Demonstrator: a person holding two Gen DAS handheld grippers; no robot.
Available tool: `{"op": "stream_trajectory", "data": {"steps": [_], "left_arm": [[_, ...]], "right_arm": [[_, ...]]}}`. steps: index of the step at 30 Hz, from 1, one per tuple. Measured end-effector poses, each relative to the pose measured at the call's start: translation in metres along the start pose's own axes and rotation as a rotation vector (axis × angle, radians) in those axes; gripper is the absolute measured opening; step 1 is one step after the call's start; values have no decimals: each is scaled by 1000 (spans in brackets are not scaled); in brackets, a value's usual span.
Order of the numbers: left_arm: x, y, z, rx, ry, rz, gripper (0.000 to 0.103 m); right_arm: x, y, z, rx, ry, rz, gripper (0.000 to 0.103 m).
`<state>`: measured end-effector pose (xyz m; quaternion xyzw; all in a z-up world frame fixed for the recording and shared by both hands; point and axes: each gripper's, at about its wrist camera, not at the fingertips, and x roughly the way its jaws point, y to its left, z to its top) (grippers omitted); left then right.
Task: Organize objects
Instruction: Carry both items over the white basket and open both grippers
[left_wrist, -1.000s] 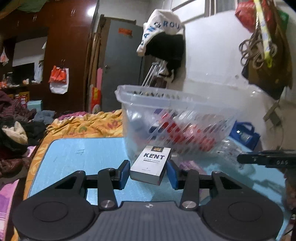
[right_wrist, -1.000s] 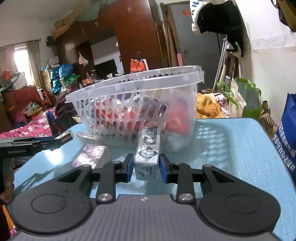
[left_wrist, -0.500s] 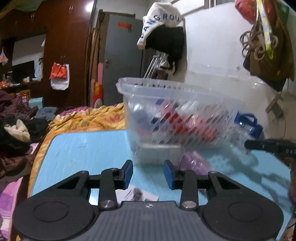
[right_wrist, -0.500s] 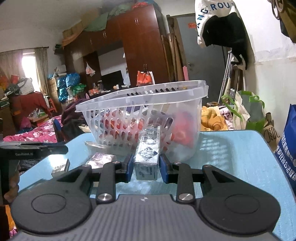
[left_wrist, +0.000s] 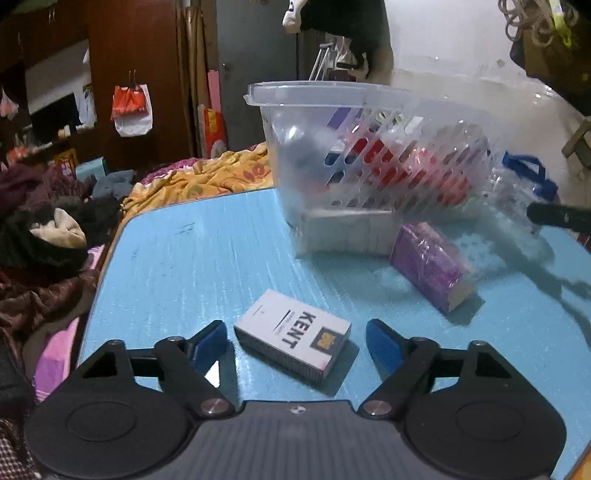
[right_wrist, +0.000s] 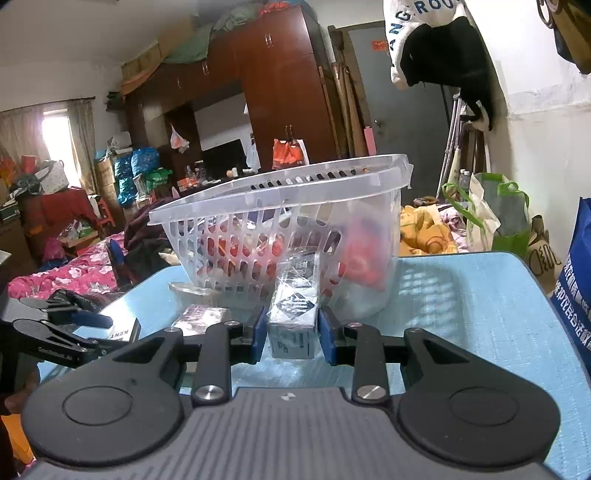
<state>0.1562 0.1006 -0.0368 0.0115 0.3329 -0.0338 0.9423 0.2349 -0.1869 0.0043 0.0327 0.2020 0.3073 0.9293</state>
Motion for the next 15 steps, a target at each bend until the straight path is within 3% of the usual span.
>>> {"op": "stream_trajectory", "data": {"steps": [1, 7, 10, 15], "left_arm": [[-2, 0, -1, 4, -10, -6, 69], [-23, -1, -6, -4, -155, 11, 69], [-37, 2, -2, -61, -226, -36, 69], [-78, -7, 48, -87, -415, -86, 69]], "right_arm": [[-1, 0, 0, -4, -1, -1, 34], [-19, 5, -1, -27, -67, -9, 33], [-39, 10, 1, -16, -102, 37, 33], [-61, 30, 41, -83, -202, 3, 33]]}}
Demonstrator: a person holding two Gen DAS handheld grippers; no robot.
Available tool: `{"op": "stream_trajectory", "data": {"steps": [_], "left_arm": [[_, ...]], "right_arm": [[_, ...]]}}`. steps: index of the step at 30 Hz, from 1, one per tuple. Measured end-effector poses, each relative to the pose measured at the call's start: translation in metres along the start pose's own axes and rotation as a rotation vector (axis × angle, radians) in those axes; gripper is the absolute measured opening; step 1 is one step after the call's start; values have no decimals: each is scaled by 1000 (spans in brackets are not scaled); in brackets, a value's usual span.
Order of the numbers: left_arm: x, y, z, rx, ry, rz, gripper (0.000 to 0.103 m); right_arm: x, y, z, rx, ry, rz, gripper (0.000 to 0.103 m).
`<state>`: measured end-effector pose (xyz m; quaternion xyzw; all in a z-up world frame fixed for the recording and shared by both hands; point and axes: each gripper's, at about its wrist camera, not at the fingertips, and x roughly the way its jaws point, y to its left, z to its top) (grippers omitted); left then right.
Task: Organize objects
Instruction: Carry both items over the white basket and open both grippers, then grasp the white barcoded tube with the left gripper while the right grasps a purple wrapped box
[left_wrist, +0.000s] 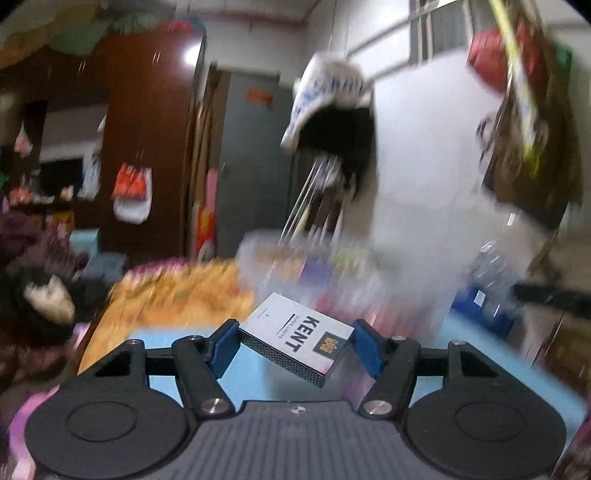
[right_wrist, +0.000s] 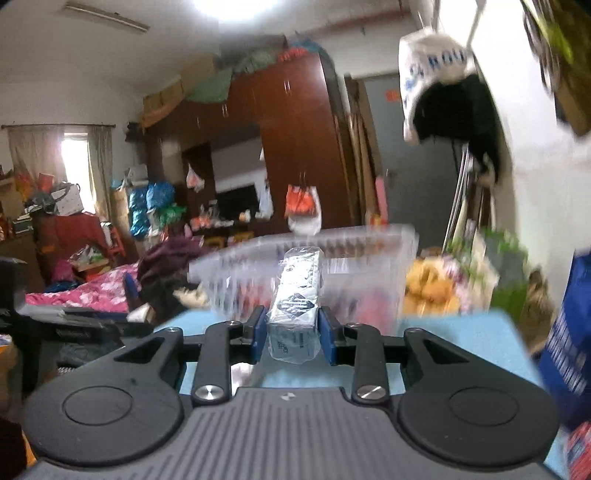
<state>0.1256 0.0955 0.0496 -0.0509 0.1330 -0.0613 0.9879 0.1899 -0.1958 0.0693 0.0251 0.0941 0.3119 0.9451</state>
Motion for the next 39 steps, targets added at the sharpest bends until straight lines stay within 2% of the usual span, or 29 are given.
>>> {"op": "stream_trajectory", "data": {"steps": [2, 5, 8, 10, 11, 12, 14, 15, 17, 19, 23, 26, 29, 30, 32, 34, 36, 37, 39], "left_arm": [[16, -13, 33, 14, -32, -3, 69], [62, -27, 67, -4, 3, -8, 69], [98, -33, 77, -27, 21, 6, 70], [115, -34, 75, -27, 38, 7, 75], [125, -33, 73, -30, 66, -5, 88], [133, -32, 71, -38, 98, -3, 89], [133, -29, 67, -46, 116, 31, 89], [129, -29, 65, -38, 108, 31, 89], [110, -28, 59, -27, 78, 13, 89], [86, -29, 51, -13, 62, -2, 89], [52, -25, 25, 10, 73, 58, 93], [55, -13, 11, 5, 120, 72, 93], [66, 1, 0, -17, 181, 69, 93], [69, 5, -4, -19, 196, 78, 93], [72, 10, -8, -31, 209, 97, 93], [75, 15, -11, -54, 224, 94, 93], [76, 15, -14, -63, 236, 89, 93], [76, 13, -17, -61, 240, 88, 93], [81, 5, -22, -41, 257, 82, 93]], "right_arm": [[13, 3, 22, -31, -32, -10, 33], [53, 1, 49, -67, -8, -32, 33], [93, -6, 56, -94, 22, -34, 33], [110, -12, 53, -95, 24, -46, 35], [113, -14, 50, -102, 7, -39, 48], [115, -14, 47, -113, -1, -29, 77], [109, -12, 42, -129, -38, -81, 101], [104, -10, 42, -139, -56, -95, 103], [90, -7, 42, -135, -54, -64, 103], [71, -5, 39, -77, -29, -38, 103], [46, 4, 10, 20, 57, 43, 103], [58, 26, -26, -12, 207, 109, 103], [89, 39, -49, 25, 373, 172, 101], [99, 43, -54, 34, 405, 184, 100], [111, 54, -58, 7, 431, 156, 99], [123, 58, -58, -18, 455, 133, 89], [126, 57, -61, -20, 482, 124, 58], [122, 58, -65, -29, 474, 112, 54], [112, 47, -67, -6, 457, 115, 54]]}}
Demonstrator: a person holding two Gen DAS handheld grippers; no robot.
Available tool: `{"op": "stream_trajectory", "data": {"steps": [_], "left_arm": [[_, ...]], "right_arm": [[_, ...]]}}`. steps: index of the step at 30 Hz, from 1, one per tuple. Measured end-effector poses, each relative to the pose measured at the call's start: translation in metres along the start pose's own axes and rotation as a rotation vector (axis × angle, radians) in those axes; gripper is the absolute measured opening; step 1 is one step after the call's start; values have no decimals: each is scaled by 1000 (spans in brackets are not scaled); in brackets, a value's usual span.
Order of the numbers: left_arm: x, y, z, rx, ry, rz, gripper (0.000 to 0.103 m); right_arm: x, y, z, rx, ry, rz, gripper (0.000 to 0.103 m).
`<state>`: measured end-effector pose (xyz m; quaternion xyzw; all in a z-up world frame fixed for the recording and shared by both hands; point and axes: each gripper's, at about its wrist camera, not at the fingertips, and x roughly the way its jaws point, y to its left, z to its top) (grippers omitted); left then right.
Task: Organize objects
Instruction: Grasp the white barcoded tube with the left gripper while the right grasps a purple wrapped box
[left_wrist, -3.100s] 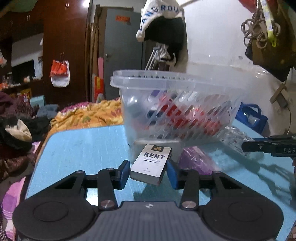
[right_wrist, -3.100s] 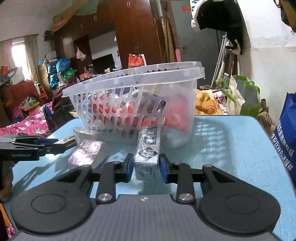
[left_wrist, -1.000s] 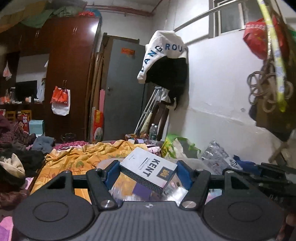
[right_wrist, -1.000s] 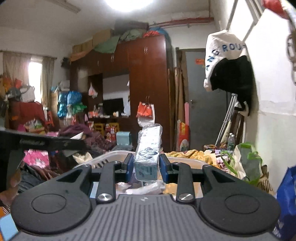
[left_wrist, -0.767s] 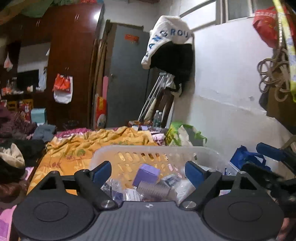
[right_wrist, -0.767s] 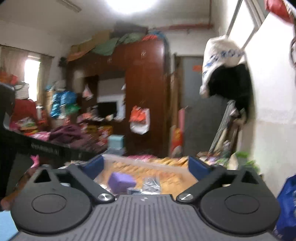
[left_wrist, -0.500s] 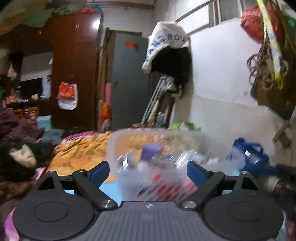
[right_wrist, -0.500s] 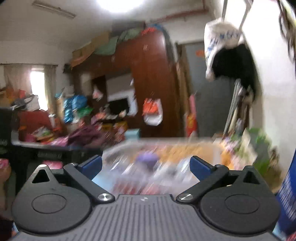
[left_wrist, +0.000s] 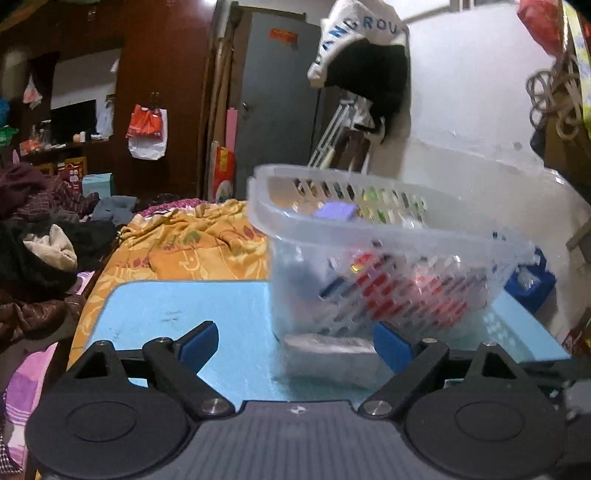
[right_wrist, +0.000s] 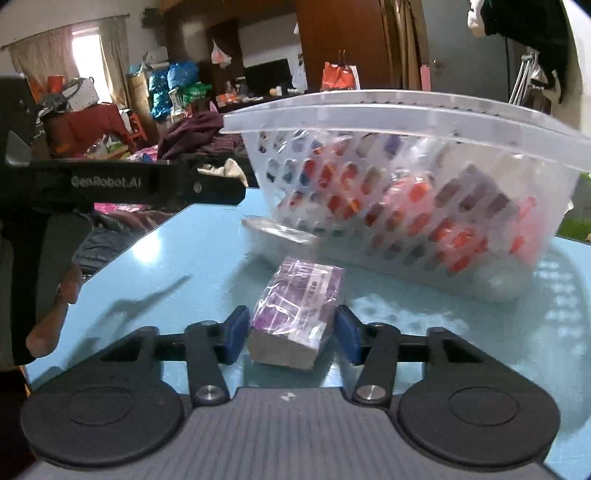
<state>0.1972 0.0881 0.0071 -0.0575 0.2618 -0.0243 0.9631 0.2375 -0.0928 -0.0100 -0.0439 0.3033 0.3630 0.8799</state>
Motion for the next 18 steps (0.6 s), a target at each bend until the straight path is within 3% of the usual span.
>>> {"op": "stream_trajectory", "data": {"steps": [8, 13, 15, 18], "left_arm": [[38, -37, -11, 76, 135, 21, 93], [42, -44, -7, 62, 140, 57, 93], [42, -44, -7, 52, 131, 80, 84], [38, -53, -12, 115, 108, 142, 75]], "right_arm": [[-34, -37, -15, 42, -99, -109, 54], [-39, -45, -17, 59, -111, -99, 54], [-41, -44, -18, 46, -120, -113, 54], [-42, -42, -17, 34, -134, -122, 54]]}}
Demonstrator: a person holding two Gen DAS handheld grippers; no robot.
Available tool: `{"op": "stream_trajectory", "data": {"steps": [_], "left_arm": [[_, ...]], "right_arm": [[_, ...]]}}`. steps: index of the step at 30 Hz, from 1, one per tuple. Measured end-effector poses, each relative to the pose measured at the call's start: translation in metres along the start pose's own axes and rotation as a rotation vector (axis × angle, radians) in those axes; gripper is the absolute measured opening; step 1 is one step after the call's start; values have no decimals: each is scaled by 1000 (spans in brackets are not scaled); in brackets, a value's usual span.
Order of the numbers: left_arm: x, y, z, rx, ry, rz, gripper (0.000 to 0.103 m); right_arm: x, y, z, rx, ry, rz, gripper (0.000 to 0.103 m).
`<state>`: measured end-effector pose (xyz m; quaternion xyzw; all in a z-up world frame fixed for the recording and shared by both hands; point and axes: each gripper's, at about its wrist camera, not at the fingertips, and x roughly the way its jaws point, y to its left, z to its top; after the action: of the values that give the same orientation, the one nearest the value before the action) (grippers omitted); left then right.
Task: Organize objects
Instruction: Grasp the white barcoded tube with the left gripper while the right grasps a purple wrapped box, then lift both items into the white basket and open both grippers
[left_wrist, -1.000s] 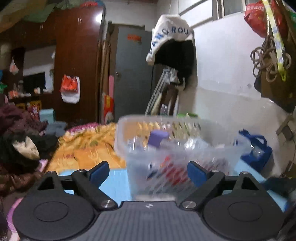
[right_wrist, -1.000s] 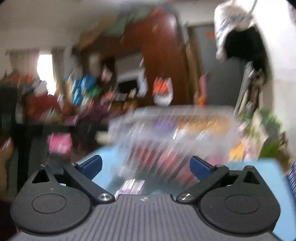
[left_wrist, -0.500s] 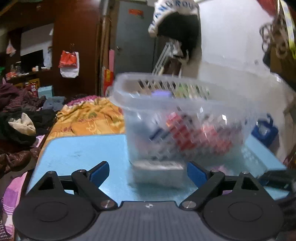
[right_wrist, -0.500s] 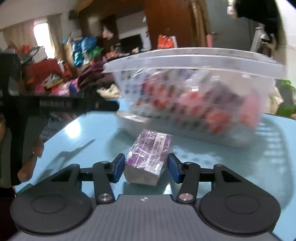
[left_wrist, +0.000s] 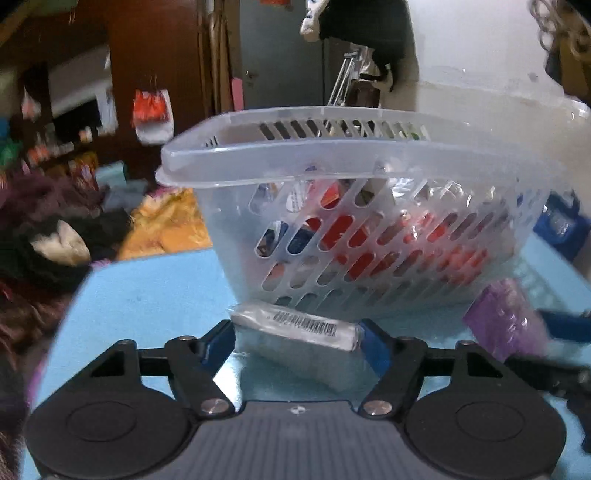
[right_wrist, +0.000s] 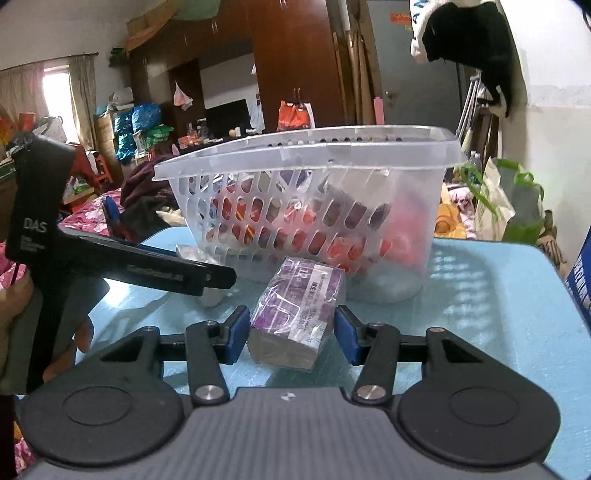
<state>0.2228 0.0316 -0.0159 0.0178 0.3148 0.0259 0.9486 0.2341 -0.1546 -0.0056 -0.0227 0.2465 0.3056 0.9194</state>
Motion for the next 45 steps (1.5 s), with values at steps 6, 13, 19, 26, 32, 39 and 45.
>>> {"op": "stream_trajectory", "data": {"steps": [6, 13, 19, 26, 32, 39, 45], "left_arm": [[-26, -3, -22, 32, -78, -26, 75], [-49, 0, -40, 20, -184, -45, 75], [-44, 2, -37, -2, -179, -55, 75], [-45, 6, -37, 7, -204, -47, 75], [-85, 13, -31, -26, -291, -153, 75], [-104, 19, 73, -35, -310, -190, 75], [-39, 32, 133, -123, -182, -123, 76]], "right_arm": [[-1, 0, 0, -14, -8, -20, 54], [-3, -2, -1, -1, -26, -12, 54], [-6, -4, -1, 2, -44, 1, 54], [-11, -4, -2, -3, -77, 13, 54], [-35, 0, 0, -9, -168, 54, 53], [-53, 3, 98, -59, -209, -47, 54], [1, -14, 158, -103, -194, -160, 54]]}}
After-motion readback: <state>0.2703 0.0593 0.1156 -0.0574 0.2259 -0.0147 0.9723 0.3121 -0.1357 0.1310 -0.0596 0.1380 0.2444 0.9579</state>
